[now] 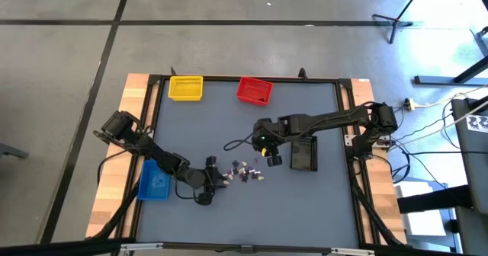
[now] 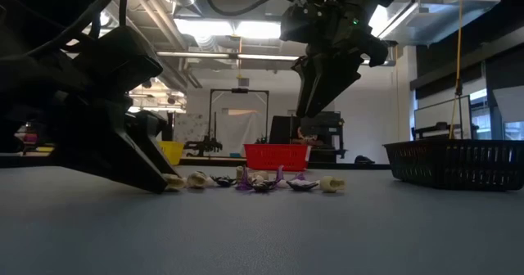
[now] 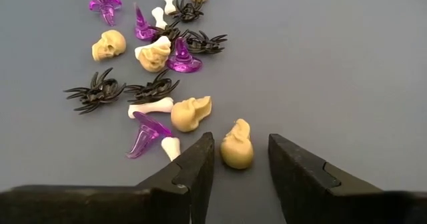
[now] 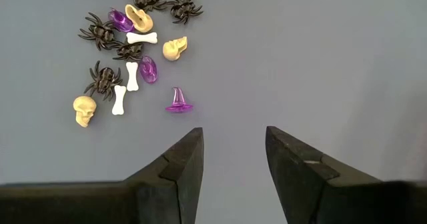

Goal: Sort Halloween decoration
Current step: Put the yellow skull toy into the yellow bin

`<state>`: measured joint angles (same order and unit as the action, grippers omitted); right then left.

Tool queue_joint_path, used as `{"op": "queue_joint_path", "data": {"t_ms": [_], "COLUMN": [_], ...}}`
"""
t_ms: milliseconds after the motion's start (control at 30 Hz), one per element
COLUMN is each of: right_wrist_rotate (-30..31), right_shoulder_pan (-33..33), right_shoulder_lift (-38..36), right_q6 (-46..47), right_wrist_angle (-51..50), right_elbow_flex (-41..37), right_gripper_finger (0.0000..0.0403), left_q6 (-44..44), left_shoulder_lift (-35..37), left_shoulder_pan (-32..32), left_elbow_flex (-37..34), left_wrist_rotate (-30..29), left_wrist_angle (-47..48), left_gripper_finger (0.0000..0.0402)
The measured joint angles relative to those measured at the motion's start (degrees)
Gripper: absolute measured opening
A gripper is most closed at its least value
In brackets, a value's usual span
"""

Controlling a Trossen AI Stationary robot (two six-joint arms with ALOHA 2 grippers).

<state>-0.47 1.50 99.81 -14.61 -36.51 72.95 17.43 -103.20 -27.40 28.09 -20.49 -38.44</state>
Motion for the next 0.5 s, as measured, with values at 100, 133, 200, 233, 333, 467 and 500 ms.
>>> {"op": "queue_joint_path", "data": {"t_ms": [100,133,200,233,333,467,500], "right_wrist_rotate": [0.0,0.0,0.0,0.0,0.0,0.0,0.0], "right_shoulder_pan": [0.0,0.0,0.0,0.0,0.0,0.0,0.0], "right_shoulder_lift": [0.0,0.0,0.0,0.0,0.0,0.0,0.0], "right_q6": [0.0,0.0,0.0,0.0,0.0,0.0,0.0], "right_wrist_angle": [0.0,0.0,0.0,0.0,0.0,0.0,0.0], "right_elbow_flex": [0.0,0.0,0.0,0.0,0.0,0.0,0.0], "right_gripper_finger": [0.0161,0.0161,0.0161,0.0161,0.0161,0.0161,0.0161], "left_q6": [0.0,0.0,0.0,0.0,0.0,0.0,0.0], "left_shoulder_lift": [0.0,0.0,0.0,0.0,0.0,0.0,0.0], "left_shoulder_pan": [0.0,0.0,0.0,0.0,0.0,0.0,0.0], "left_elbow_flex": [0.0,0.0,0.0,0.0,0.0,0.0,0.0], "left_wrist_rotate": [-0.2,-0.2,-0.2,-0.2,-0.2,-0.9,-1.0], "left_wrist_angle": [0.0,0.0,0.0,0.0,-0.1,-0.3,-0.3], "left_gripper_finger": [0.0118,0.0111,0.0096,0.0088,0.0067,0.0046,0.0043]}}
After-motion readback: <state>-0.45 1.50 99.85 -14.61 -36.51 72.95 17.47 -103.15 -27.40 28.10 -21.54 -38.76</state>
